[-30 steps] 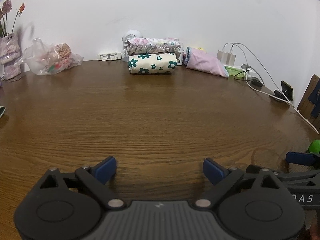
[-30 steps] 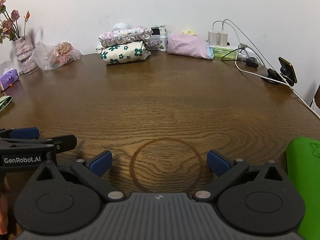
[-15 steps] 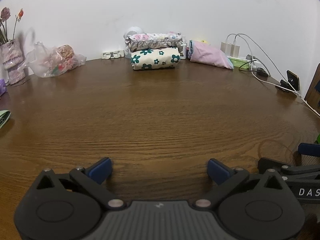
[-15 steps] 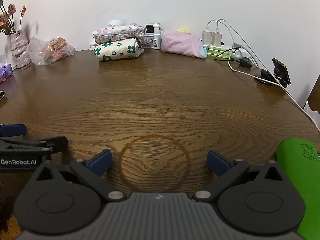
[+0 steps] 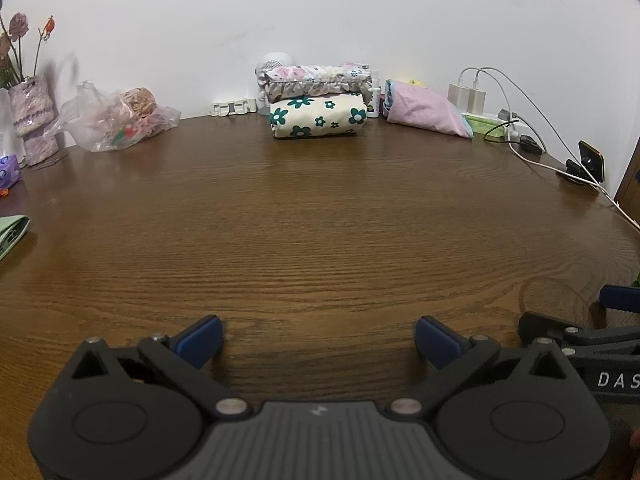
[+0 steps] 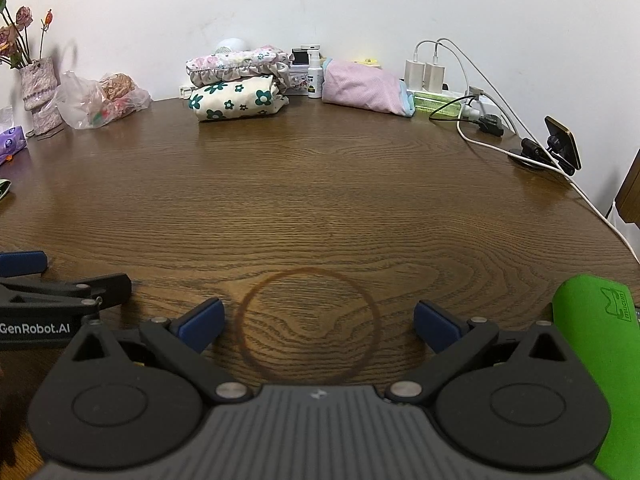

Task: Fold clothes

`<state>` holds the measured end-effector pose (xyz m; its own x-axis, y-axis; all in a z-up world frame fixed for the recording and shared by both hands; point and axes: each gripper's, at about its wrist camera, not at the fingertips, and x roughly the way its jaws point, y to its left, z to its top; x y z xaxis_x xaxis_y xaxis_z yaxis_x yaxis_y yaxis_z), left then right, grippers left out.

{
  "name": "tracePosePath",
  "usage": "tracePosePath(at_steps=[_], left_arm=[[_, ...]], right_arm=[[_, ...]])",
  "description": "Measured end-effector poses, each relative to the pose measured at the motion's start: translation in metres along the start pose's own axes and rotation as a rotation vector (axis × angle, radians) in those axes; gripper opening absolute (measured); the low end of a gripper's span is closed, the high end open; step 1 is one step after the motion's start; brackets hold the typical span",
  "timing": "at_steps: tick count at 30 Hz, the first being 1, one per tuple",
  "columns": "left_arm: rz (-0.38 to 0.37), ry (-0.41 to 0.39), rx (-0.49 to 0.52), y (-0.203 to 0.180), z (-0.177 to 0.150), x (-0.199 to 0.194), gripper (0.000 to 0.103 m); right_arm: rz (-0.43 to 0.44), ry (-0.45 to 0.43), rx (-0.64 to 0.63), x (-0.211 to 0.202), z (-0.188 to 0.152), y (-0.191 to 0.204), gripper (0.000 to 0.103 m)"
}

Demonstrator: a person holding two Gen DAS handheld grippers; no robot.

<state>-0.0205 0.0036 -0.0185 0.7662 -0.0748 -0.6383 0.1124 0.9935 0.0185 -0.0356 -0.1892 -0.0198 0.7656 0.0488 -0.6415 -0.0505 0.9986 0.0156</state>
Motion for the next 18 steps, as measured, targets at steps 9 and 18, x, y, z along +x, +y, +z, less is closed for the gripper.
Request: tracePosePath(at_steps=[9,18], left_arm=[[0.003,0.001,-0.004,0.0008,-0.0016,-0.002,0.103],[0.0,0.002,-0.003,0.0006,-0.0016,-0.002,0.103]], right_arm=[[0.03,0.001,-0.021,-0.0003,0.0002,0.0017,0.102],[0.03,0.0,-0.021,-0.0007,-0.0002,0.0024,0.102]])
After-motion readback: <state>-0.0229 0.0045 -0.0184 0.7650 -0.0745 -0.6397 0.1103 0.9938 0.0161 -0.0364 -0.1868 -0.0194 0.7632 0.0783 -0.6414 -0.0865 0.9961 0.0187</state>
